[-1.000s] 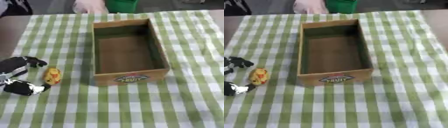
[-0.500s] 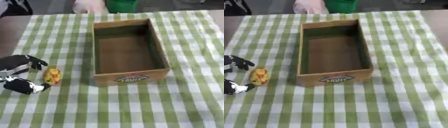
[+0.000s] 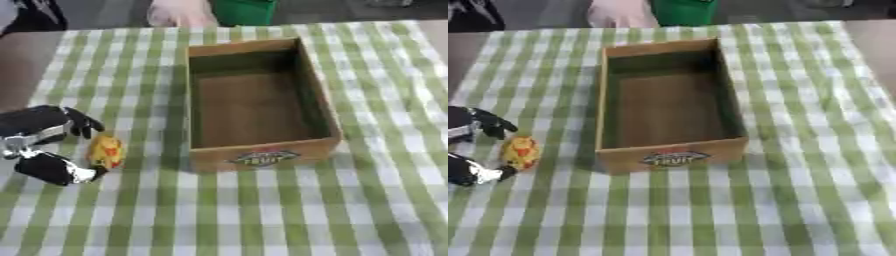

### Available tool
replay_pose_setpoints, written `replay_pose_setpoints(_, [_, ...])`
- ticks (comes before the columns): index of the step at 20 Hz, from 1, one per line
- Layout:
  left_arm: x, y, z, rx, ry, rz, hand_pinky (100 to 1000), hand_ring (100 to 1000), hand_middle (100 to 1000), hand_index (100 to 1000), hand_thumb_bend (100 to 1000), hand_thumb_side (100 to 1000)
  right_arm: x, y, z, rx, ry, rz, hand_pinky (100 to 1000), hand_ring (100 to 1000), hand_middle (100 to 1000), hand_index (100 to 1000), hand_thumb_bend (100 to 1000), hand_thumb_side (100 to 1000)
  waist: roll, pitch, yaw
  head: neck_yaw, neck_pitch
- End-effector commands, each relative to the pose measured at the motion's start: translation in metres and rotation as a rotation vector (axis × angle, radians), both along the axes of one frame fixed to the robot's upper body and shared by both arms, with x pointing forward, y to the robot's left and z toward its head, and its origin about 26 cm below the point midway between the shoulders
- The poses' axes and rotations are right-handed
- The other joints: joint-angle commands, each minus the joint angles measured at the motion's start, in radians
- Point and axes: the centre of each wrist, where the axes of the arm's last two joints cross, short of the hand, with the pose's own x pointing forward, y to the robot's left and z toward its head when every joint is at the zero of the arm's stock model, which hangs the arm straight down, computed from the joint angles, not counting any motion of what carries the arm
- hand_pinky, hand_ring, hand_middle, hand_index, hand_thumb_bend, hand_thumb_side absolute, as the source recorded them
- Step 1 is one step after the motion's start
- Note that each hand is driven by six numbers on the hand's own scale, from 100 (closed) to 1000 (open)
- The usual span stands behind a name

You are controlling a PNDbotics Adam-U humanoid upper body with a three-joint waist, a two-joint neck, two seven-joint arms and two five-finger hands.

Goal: Pick up objects on the table and place them in the box.

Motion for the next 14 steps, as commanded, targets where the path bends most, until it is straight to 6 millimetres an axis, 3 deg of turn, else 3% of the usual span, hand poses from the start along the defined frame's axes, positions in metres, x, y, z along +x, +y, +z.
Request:
replay_pose_setpoints(1, [-0.001,0.001,0.012,0.013,-0.035,-0.004,620,768,695,901,410,584,-0.002,0.001,0.008,-0.02,-0.025,0.001,628,649,642,781,100,597,-0.001,-0.019,-0.001,0.001,-0.011])
replay_pose_setpoints(2, [0.0,0.0,0.011,0.021,-0.031,-0.005,592,750,649,862,339,586,-0.002,0.001,0.008,-0.019,-0.025,0.003,628,648,639,780,100,597,0.0,-0.019,-0.003,0.004,-0.011])
replay_pose_setpoints(7, [0.01,-0.001,0.0,0.109,-0.013,-0.002,588,750,652,859,305,586,-0.002,0.001,0.008,-0.017,-0.024,0.006,627,647,638,780,100,598,0.003,-0.019,-0.004,0.007,-0.013])
replay_pose_setpoints(14, [0.022,-0.002,-0.012,0.168,-0.047,0.005,518,677,576,820,158,588,-0.002,0.002,0.007,-0.012,-0.022,0.009,628,647,636,781,100,600,0.001,-0.02,-0.005,0.011,-0.017])
